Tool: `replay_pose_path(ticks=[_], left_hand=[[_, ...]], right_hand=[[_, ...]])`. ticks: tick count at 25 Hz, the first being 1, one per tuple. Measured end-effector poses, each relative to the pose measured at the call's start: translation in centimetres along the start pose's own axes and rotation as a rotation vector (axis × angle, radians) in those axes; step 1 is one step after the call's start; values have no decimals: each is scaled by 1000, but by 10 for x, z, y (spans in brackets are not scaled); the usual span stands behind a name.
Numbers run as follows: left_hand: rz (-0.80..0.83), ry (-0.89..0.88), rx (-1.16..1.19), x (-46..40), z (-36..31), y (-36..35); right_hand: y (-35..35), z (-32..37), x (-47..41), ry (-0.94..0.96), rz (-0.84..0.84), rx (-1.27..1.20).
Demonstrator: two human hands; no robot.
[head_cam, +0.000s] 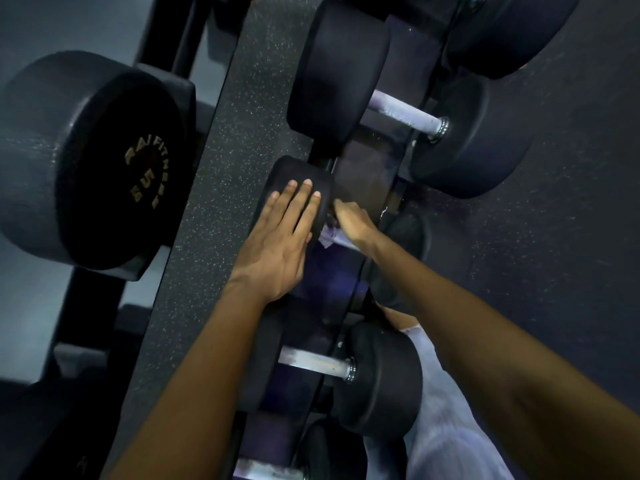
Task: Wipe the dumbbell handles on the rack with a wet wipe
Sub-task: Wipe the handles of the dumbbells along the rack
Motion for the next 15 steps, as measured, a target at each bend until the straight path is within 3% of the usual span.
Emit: replay_pose_path(ticks=[6, 9, 15], left_hand=[[-18, -4, 9, 1, 3, -2], [-23, 5, 13, 1, 2, -1], [-14, 10, 26, 1, 0, 1]], right_hand=[[-6, -48, -46, 31, 271, -24], [14, -41, -16, -44, 294, 139], [28, -42, -8, -14, 283, 536]])
Point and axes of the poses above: each hand's wrist, its own x-axis away from the middle knuckle, its own y-axis out of the back of the hand, z = x × y, the point moved 1 cm from there along -x, towards the middle knuckle, and after that the axes turned 11 degrees about x, right-handed, at the moved point
